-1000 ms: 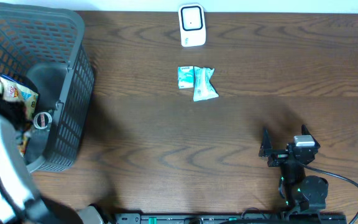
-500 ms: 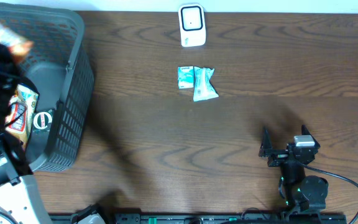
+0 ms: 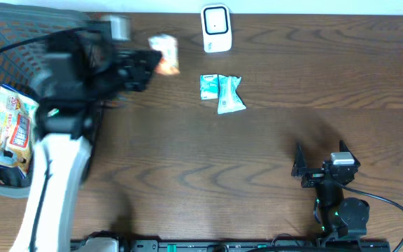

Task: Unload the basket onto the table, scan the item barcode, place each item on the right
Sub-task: 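Lift the orange pack out and release it near the scanner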

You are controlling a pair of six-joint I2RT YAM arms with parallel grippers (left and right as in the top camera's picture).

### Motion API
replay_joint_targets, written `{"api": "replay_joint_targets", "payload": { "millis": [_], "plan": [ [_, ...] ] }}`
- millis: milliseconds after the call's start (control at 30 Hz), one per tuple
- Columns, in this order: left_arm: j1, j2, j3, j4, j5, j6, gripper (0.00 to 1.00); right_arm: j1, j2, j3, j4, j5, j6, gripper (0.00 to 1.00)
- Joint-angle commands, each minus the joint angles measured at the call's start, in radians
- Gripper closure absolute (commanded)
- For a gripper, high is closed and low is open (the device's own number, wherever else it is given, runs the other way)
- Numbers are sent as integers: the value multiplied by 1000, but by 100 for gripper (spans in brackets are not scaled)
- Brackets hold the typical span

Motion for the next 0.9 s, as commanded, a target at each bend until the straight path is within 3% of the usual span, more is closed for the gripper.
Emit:
{"api": "replay_joint_targets", "payload": {
  "millis": [0, 133, 400, 633, 667, 767, 800, 867],
  "plan": [
    [-82, 105, 9, -56, -162, 79, 93, 6, -5, -2, -5, 1, 7, 1],
    [-144, 209, 9, -162, -318, 79, 92, 6, -5, -2, -5, 1, 7, 1],
    [-229, 385, 8, -346, -484, 79, 92, 6, -5, -2, -5, 1, 7, 1],
    [-252, 468, 8, -347, -496, 78, 92, 6, -5, -2, -5, 1, 7, 1],
    [-252, 473, 8, -346, -496, 78, 84, 6, -5, -2, -5, 1, 7, 1],
    [-251, 473, 8, -338, -496, 78, 30, 6, -5, -2, -5, 1, 7, 1],
    [-251, 470, 9, -332, -496, 78, 22, 6, -5, -2, -5, 1, 7, 1],
    [-251, 458, 28, -335, -496, 79, 19, 6, -5, -2, -5, 1, 7, 1]
  ]
}}
